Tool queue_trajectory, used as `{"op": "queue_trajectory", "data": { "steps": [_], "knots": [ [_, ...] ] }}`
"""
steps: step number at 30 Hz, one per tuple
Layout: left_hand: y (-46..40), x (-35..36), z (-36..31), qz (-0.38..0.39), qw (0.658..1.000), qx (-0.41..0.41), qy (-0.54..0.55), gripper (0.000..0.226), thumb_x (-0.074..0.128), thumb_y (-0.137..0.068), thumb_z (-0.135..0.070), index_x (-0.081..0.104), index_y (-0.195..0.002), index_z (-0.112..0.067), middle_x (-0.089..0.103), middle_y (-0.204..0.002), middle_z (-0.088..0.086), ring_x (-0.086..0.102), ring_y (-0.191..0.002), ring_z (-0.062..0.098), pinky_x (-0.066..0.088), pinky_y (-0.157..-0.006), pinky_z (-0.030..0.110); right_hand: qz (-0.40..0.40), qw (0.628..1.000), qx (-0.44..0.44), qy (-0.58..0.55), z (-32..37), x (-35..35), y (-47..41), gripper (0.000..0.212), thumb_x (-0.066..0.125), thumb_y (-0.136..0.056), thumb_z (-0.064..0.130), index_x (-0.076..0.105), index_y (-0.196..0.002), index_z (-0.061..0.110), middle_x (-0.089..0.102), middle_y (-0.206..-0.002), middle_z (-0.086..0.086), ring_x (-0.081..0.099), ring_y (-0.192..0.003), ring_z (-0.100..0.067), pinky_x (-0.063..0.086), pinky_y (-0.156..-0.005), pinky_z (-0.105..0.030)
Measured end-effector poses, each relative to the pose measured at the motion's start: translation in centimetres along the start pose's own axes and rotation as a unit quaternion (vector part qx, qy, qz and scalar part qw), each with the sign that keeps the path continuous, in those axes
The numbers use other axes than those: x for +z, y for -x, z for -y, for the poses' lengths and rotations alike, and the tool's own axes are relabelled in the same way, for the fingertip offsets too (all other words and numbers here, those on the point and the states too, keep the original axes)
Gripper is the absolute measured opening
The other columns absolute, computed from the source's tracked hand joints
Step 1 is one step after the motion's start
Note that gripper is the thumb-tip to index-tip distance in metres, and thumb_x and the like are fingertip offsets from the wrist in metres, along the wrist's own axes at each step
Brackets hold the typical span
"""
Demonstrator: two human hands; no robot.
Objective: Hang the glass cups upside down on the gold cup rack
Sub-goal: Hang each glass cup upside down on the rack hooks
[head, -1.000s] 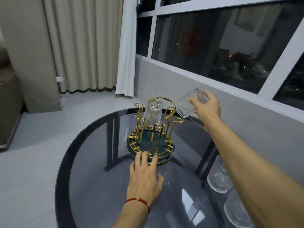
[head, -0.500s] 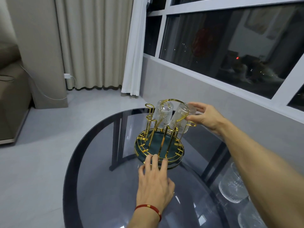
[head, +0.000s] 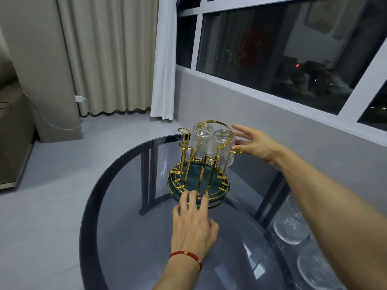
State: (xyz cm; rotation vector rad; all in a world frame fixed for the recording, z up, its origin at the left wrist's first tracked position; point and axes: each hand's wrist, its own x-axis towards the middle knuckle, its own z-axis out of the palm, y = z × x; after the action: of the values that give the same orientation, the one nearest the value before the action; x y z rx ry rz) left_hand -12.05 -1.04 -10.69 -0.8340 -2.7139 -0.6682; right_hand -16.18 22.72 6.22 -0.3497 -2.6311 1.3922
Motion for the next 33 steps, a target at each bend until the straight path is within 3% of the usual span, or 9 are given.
{"op": "queue_trajectory", "data": {
  "steps": [4, 7, 10, 14, 16, 19, 23, 28, 33],
  "knots": [
    [0.0, -0.3, -0.1, 0.001, 1.000, 0.002, -0.009, 0.058, 0.054, -0.088, -0.038, 0.042, -0.143, -0.024, 0.038, -0.150, 0.007, 0.023, -0.146, 0.029, 0.039, -0.108, 0.042, -0.113, 0.992, -0.035, 0.042, -0.6, -1.1, 4.3, 0.050, 0.068, -0.100, 0.007, 0.061, -0.146, 0.023, 0.063, -0.146, -0.003, 0.067, -0.126, -0.024, 0.054, -0.110, -0.045],
    [0.2, -0.5, -0.3, 0.010, 1.000, 0.002, -0.015, 0.059, 0.053, -0.092, -0.038, 0.038, -0.147, -0.022, 0.034, -0.153, 0.008, 0.021, -0.148, 0.029, 0.041, -0.108, 0.040, -0.139, 0.987, -0.074, 0.027, -0.4, -0.3, 9.1, 0.034, 0.066, -0.100, 0.007, 0.070, -0.125, 0.030, 0.072, -0.130, 0.002, 0.074, -0.113, -0.019, 0.060, -0.100, -0.051],
    [0.9, -1.0, -1.1, 0.022, 0.999, -0.001, -0.029, 0.061, 0.051, -0.094, -0.036, 0.032, -0.150, -0.021, 0.031, -0.157, 0.009, 0.019, -0.150, 0.029, 0.039, -0.110, 0.041, -0.174, 0.979, -0.104, 0.011, 0.0, 1.0, 15.4, 0.033, 0.069, -0.095, 0.013, 0.074, -0.111, 0.042, 0.078, -0.116, 0.013, 0.075, -0.106, -0.011, 0.061, -0.097, -0.045],
    [2.1, -1.9, -3.8, 0.029, 0.999, 0.025, -0.008, 0.072, 0.058, -0.087, -0.038, 0.031, -0.152, -0.022, 0.027, -0.161, 0.009, 0.016, -0.151, 0.031, 0.027, -0.118, 0.048, -0.227, 0.968, -0.104, -0.031, -0.8, 3.1, 22.1, 0.035, 0.066, -0.092, 0.008, 0.077, -0.104, 0.040, 0.081, -0.109, 0.014, 0.077, -0.100, -0.011, 0.061, -0.095, -0.041],
    [2.7, -2.5, -6.4, 0.017, 0.994, 0.088, 0.067, 0.070, 0.062, -0.086, -0.035, 0.038, -0.150, -0.021, 0.035, -0.156, 0.007, 0.025, -0.145, 0.029, 0.033, -0.116, 0.047, -0.253, 0.962, -0.092, -0.050, -2.0, 3.6, 24.5, 0.038, 0.065, -0.094, 0.001, 0.077, -0.102, 0.037, 0.081, -0.106, 0.013, 0.077, -0.098, -0.012, 0.062, -0.093, -0.042],
    [3.9, -3.3, -10.9, 0.005, 0.956, 0.185, 0.229, 0.062, 0.066, -0.084, -0.022, 0.050, -0.143, -0.019, 0.048, -0.145, 0.003, 0.039, -0.136, 0.022, 0.038, -0.113, 0.041, -0.282, 0.955, -0.075, -0.059, -3.7, 3.6, 26.7, 0.036, 0.064, -0.094, -0.002, 0.077, -0.104, 0.030, 0.081, -0.103, 0.013, 0.077, -0.097, -0.010, 0.063, -0.090, -0.043],
    [5.9, -3.4, -15.5, 0.041, 0.914, 0.213, 0.343, 0.068, 0.068, -0.079, -0.024, 0.045, -0.143, -0.024, 0.046, -0.134, -0.003, 0.046, -0.127, 0.014, 0.041, -0.109, 0.031, -0.374, 0.921, -0.074, -0.079, -5.3, 1.6, 28.9, 0.038, 0.061, -0.094, -0.001, 0.076, -0.101, 0.033, 0.081, -0.099, 0.010, 0.078, -0.094, -0.014, 0.062, -0.083, -0.037],
    [6.9, -2.0, -17.7, 0.097, 0.909, 0.221, 0.338, 0.087, 0.077, -0.078, -0.040, 0.034, -0.151, -0.022, 0.039, -0.141, -0.003, 0.041, -0.132, 0.014, 0.039, -0.112, 0.030, -0.524, 0.849, -0.010, -0.066, -8.1, -1.3, 31.2, 0.031, 0.058, -0.093, 0.001, 0.074, -0.098, 0.026, 0.078, -0.091, 0.008, 0.075, -0.088, -0.010, 0.060, -0.082, -0.030],
    [6.8, -0.4, -19.1, 0.077, 0.931, 0.175, 0.310, 0.093, 0.073, -0.079, -0.051, 0.023, -0.154, -0.028, 0.034, -0.142, -0.004, 0.041, -0.130, 0.015, 0.048, -0.097, 0.031, -0.531, 0.844, 0.042, -0.053, -10.1, -2.4, 32.1, 0.024, 0.059, -0.092, 0.001, 0.075, -0.100, 0.017, 0.077, -0.091, 0.003, 0.073, -0.086, -0.012, 0.057, -0.077, -0.026]
  ]
}}
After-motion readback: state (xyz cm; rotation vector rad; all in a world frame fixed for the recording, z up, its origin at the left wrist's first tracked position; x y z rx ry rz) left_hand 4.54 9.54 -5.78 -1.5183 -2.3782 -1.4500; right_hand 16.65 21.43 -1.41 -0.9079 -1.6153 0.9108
